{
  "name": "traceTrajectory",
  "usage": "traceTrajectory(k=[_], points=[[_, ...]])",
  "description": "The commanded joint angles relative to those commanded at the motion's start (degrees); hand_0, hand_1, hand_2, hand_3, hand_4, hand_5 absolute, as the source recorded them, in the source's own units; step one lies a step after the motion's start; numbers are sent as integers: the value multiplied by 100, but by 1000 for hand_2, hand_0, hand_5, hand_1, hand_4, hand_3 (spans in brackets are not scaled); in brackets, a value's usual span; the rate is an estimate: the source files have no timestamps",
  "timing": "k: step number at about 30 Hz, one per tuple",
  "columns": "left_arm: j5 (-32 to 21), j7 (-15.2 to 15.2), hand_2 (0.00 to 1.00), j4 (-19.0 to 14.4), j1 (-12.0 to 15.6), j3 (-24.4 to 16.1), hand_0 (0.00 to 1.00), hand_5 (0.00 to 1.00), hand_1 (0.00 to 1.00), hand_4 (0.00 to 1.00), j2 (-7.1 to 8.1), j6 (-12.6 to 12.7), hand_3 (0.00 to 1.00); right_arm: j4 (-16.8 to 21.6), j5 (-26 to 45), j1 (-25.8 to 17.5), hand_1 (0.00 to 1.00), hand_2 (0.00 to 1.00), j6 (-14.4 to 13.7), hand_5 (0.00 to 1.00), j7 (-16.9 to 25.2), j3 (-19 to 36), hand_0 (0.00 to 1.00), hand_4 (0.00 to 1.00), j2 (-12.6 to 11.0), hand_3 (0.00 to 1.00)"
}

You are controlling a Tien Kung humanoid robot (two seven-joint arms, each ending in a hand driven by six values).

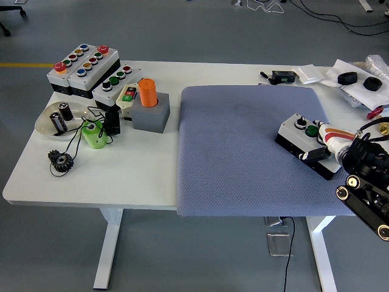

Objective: Pick up the button,place it on the desk,press the button,press the button

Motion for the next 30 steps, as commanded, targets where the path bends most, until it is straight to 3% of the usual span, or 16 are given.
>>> traceTrajectory(k=[1,2,7,8,13,14,18,20,21,27,30], points=[[-12,-6,709,0,4,-4,646,998,702,321,-2,5,531,3,-32,22,604,666,-60,247,-50,-44,562,850,-20,820],[-18,-9,709,0,6,-7,646,998,702,320,-2,8,530,5,-50,33,356,430,-94,71,-77,-65,329,732,-31,570],[-36,-21,709,0,23,7,646,998,702,320,1,8,530,12,-367,71,356,430,-454,71,-161,-184,329,732,-119,570],[-25,-19,709,0,24,-3,646,998,703,322,0,8,530,14,-390,73,133,307,-477,2,-151,-194,96,583,-129,411],[-12,-18,709,0,39,-25,646,998,703,322,-4,7,530,99,-563,67,133,307,-888,2,65,-355,96,583,-233,411],[12,-12,709,0,43,-45,647,998,703,323,-7,8,529,140,-485,65,2,169,-1084,30,231,-397,2,440,-269,299],[25,-14,709,0,45,-55,647,998,703,323,0,5,529,280,-176,83,2,169,-1533,30,867,-470,2,440,-374,299],[11,-18,709,0,45,-45,647,998,703,323,2,5,529,313,-145,83,2,169,-1616,30,1238,-454,2,440,-398,299],[-3,-21,708,0,45,-34,648,998,703,324,3,5,525,322,-145,83,2,133,-1648,118,1419,-445,2,443,-407,243],[29,-18,709,0,40,-95,648,998,703,325,0,12,526,326,-59,242,2,126,-1029,140,2811,-647,2,453,-472,237],[38,-10,709,0,43,-101,648,998,703,325,-9,14,526,258,-516,388,2,126,-798,140,3544,-834,2,453,-376,237]])
